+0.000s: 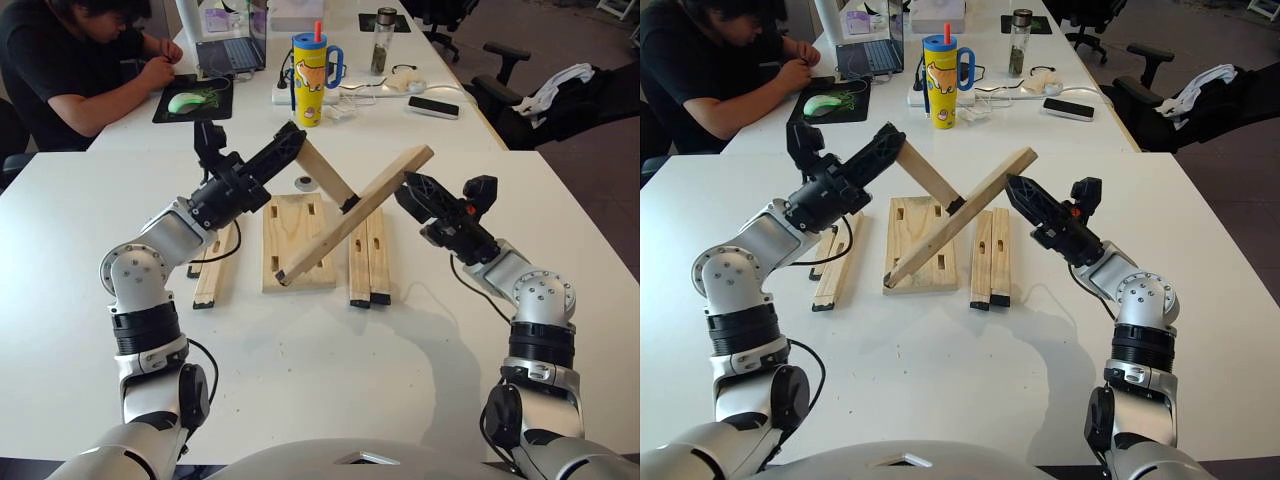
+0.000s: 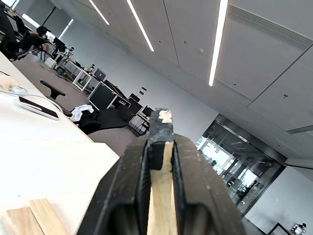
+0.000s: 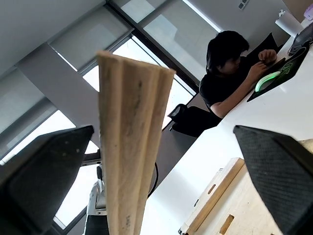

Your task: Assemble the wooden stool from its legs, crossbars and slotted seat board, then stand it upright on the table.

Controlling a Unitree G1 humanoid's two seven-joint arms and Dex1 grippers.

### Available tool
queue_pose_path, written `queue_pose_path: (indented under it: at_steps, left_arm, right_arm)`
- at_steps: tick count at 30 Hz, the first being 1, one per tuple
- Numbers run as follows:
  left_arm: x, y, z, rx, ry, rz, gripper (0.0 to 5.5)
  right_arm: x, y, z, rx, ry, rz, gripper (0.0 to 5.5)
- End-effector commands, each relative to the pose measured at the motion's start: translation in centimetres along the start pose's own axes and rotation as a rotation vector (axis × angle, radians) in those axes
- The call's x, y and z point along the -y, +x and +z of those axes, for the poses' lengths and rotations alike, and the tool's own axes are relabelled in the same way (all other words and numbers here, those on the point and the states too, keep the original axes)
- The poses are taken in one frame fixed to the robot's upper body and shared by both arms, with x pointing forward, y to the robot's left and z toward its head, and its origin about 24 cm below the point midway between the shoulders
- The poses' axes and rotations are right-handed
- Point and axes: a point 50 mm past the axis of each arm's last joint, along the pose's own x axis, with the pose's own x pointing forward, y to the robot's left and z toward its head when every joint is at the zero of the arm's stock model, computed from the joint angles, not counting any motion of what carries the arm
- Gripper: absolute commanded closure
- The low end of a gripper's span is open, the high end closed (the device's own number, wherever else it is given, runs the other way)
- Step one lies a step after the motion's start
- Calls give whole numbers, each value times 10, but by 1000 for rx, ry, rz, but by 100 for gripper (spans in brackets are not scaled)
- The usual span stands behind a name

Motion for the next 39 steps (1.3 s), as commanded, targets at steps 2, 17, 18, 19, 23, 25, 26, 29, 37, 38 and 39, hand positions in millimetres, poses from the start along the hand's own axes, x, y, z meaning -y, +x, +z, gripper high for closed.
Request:
queue_pose_path:
  at_steps: [2,17,18,19,23,25,26,29,37,38,39]
  left_arm:
    - [-1,-1,-9,-46,-56,-18,506]
    - [1,-4,4,-10,-136,-62,506]
    - [1,-4,4,-9,-137,-62,506]
    - [1,-3,4,-11,-128,-61,506]
    - [4,-2,5,8,-79,-69,470]
    - [2,-2,9,53,-91,-54,450]
    - [0,-2,13,88,-102,-50,436]
    - [-3,-6,30,202,-113,-31,397]
    - [-40,-47,45,158,168,256,275]
    - [-45,-50,37,74,233,282,263]
    - [-50,-54,25,-36,310,305,245]
  right_arm:
    - [-21,5,5,0,22,158,61]
    - [-34,0,6,-28,64,253,283]
    - [-34,0,5,-37,56,248,295]
    - [-33,0,5,-40,49,241,314]
    - [-29,1,4,-49,38,220,340]
    - [-28,2,3,-59,34,211,340]
    - [-27,1,2,-70,30,199,340]
    - [-23,-1,-2,-94,26,173,342]
    - [-10,-6,22,-10,-183,53,342]
    - [-11,-5,28,3,-198,68,342]
    - [-14,-2,34,13,-227,96,342]
